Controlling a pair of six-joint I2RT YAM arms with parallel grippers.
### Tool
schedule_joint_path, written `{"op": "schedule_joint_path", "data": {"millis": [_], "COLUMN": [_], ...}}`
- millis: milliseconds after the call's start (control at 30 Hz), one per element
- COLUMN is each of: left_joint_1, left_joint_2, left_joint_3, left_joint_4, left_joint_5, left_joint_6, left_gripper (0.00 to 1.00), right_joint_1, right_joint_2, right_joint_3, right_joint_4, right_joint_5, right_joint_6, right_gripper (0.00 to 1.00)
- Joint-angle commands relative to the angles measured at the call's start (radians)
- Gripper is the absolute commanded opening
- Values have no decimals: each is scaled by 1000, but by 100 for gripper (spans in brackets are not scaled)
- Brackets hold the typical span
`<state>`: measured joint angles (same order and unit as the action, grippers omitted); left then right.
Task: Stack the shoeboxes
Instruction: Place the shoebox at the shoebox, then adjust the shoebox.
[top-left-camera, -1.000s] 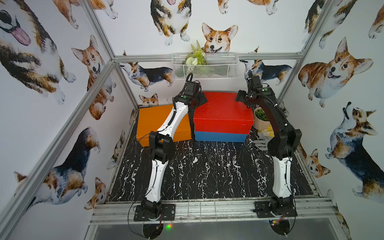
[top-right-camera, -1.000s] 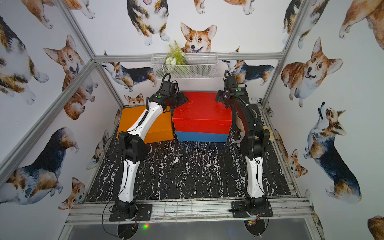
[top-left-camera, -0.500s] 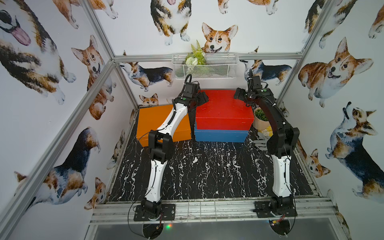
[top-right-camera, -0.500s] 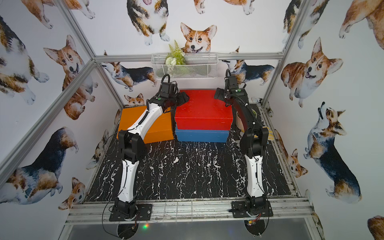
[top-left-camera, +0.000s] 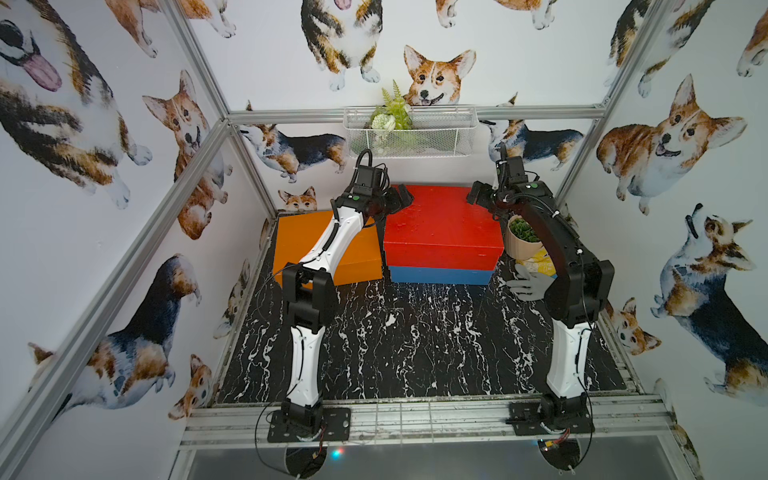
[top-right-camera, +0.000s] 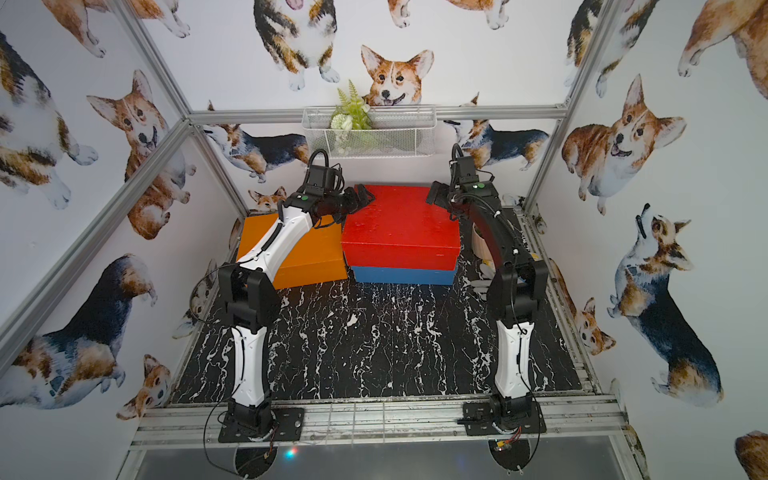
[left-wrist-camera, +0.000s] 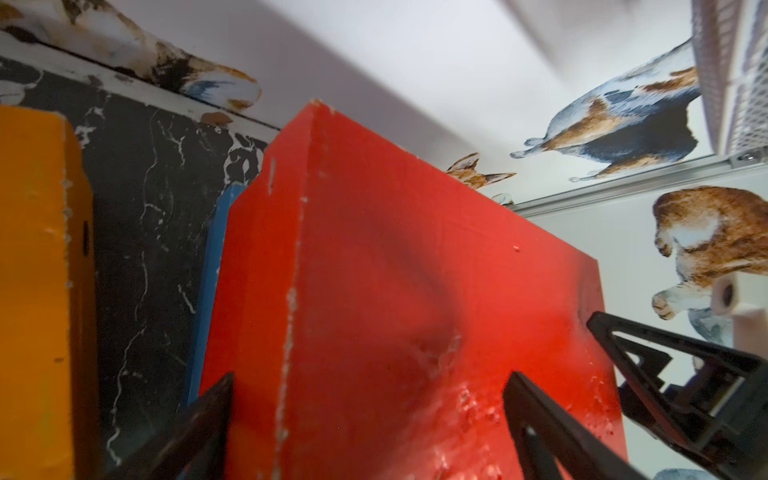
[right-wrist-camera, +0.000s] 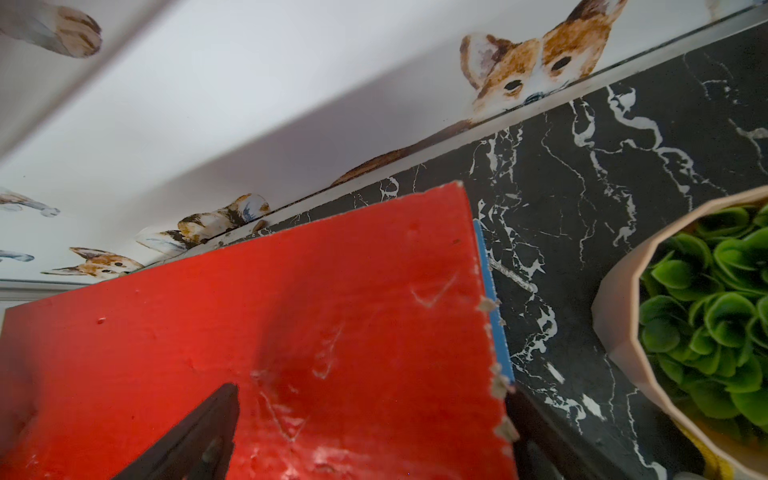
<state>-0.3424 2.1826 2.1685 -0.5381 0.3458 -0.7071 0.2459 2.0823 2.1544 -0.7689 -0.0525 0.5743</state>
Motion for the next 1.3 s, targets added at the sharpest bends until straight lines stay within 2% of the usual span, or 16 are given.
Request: {"op": "schedule_joint_path", "data": {"millis": [0, 133, 633, 767, 1000, 1100, 1267], "left_joint_1": [8, 17, 59, 56, 45, 38, 12], "left_joint_2": [30, 43, -75, -166, -338, -380, -410], "left_joint_3": [56, 98, 4, -136, -473, -547, -593], "left_joint_4": [0, -20, -38, 23, 207, 262, 296], "left_joint_5": [70, 74, 16, 29, 91, 119, 137], "left_joint_6": [8, 16, 29, 9, -56, -75, -86], "left_gripper": [100, 100, 100, 100, 100, 100, 100], "right_joint_1": [-15, -26, -31, -29, -30, -30, -29], "right_joint_2": [-1, 18, 52, 8, -164, -162, -120], "right_joint_3": [16, 65, 225, 190, -114, -134, -107], "right_joint_4": [-7, -39, -141, -164, -15, 1, 0], "right_joint_5": [-18, -5, 43, 52, 9, -26, -50], "right_joint_6": [44, 36, -16, -2, 57, 68, 73], "right_gripper": [100, 100, 100, 100, 97, 97, 95]}}
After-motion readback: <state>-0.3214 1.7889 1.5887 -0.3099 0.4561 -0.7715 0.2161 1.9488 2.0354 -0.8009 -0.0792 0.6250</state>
